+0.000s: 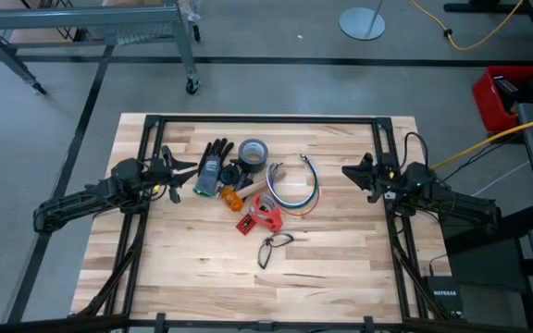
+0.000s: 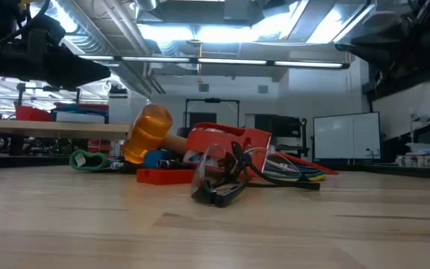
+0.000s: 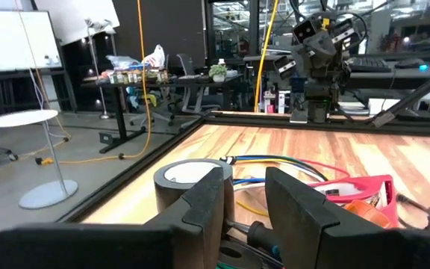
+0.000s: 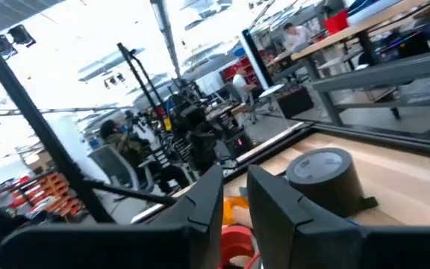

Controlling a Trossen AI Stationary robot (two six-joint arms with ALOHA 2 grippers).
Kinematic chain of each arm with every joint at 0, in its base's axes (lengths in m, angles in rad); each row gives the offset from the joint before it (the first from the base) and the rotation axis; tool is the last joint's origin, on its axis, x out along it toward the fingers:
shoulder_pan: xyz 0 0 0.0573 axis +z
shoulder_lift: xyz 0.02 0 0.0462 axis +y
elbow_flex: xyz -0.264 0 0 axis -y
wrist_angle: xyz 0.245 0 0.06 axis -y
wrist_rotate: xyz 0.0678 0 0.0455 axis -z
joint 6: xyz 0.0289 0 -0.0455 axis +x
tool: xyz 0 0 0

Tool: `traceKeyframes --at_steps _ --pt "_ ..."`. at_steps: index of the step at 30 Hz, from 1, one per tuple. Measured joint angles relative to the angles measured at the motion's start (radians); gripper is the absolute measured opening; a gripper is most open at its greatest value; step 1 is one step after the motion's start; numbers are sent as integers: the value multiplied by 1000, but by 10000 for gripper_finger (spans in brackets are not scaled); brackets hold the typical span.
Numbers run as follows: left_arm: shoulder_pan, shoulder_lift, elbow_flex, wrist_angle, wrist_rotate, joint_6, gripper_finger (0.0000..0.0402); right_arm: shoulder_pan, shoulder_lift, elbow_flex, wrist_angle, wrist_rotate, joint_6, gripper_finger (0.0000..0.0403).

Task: Coil cords
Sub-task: Move the electrical tape to the top center

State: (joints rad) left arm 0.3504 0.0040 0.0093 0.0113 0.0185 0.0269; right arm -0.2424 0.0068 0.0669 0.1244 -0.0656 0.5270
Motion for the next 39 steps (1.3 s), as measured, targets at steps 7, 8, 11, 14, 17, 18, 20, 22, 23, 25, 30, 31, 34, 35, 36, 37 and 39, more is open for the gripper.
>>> traceKeyframes --at_steps 7,8,11,14,17,18,20,22,23,25,30,31,34,35,36,37,39 --pt "0 0 0 2 0 -73 93 0 71 2 6 77 -1 68" --pt "0 0 0 2 0 -83 93 0 89 2 6 86 -1 70" --pt "0 0 0 2 0 -154 93 0 156 2 36 113 0 87" --pt "0 0 0 3 0 -209 93 0 248 2 148 128 0 116" --pt "0 0 0 4 0 -233 93 0 367 3 294 127 -5 149" --pt "0 0 0 6 0 -250 93 0 411 3 343 126 -6 158" --pt "0 0 -1 21 0 -289 93 0 496 4 425 123 -7 172" --pt "0 0 -1 34 0 -329 93 0 581 18 468 120 -1 179" --pt "0 0 -1 27 0 -345 93 0 622 33 469 118 8 180" --pt "0 6 -1 4 0 -407 93 0 708 71 470 118 23 181" --pt "0 53 -1 4 1 -470 93 1 935 215 470 97 18 181" --pt "1 64 -1 3 0 -460 93 1 982 253 463 98 16 182" --pt "1 91 -1 3 -4 -417 93 0 1117 375 379 118 15 182" --pt "1 97 -1 3 -6 -408 93 0 1160 418 336 127 15 182" --pt "1 101 -1 2 -8 -399 93 0 1203 463 283 136 15 182" --pt "1 105 -1 2 -10 -395 93 0 1245 510 231 147 15 182" --pt "1 108 0 2 -11 -393 93 0 1326 605 129 160 15 182"
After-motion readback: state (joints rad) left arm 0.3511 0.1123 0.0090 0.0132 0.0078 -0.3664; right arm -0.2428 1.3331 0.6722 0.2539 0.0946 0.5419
